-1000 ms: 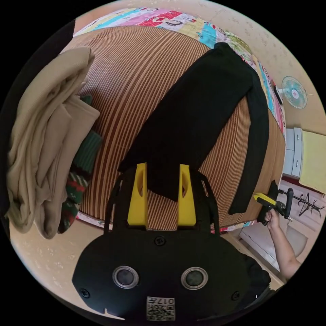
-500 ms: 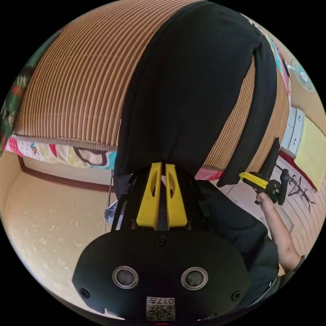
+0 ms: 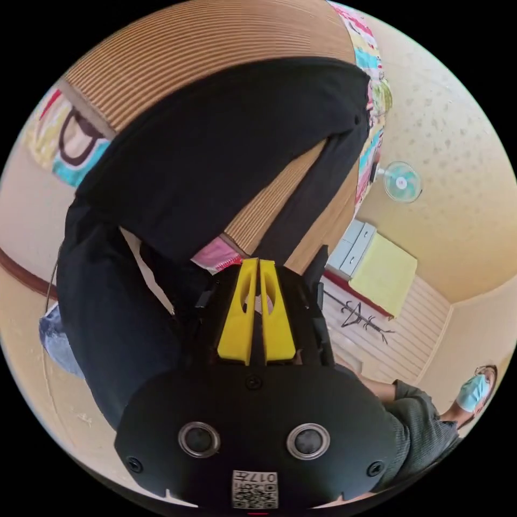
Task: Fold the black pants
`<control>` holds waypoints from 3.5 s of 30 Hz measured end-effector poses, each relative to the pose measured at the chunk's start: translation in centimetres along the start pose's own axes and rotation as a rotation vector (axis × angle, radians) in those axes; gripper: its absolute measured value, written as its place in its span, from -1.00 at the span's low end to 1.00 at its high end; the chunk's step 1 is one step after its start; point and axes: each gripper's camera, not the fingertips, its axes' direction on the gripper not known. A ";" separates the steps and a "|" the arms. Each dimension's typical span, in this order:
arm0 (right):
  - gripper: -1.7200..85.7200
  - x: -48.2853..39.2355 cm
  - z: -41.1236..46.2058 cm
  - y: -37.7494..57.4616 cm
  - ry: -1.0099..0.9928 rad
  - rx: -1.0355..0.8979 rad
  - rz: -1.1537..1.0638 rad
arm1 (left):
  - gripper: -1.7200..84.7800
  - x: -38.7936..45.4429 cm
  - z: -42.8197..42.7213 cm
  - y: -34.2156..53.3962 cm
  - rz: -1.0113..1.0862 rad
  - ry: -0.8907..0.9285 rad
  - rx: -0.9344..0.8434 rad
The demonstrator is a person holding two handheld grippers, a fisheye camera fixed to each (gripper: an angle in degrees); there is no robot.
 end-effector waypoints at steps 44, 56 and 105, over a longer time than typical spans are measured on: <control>-0.86 -14.8 -22.5 -28.9 0.361 0.691 -0.058 | -0.95 9.0 -8.5 0.9 0.309 0.007 -0.187; -0.91 -40.1 -5.9 -31.2 0.246 0.719 -0.522 | -0.93 -0.5 -24.8 3.7 0.290 -0.010 0.084; -0.76 -27.3 14.0 -21.9 0.366 0.635 -0.231 | -0.93 5.4 -27.8 4.7 0.442 -0.200 -0.235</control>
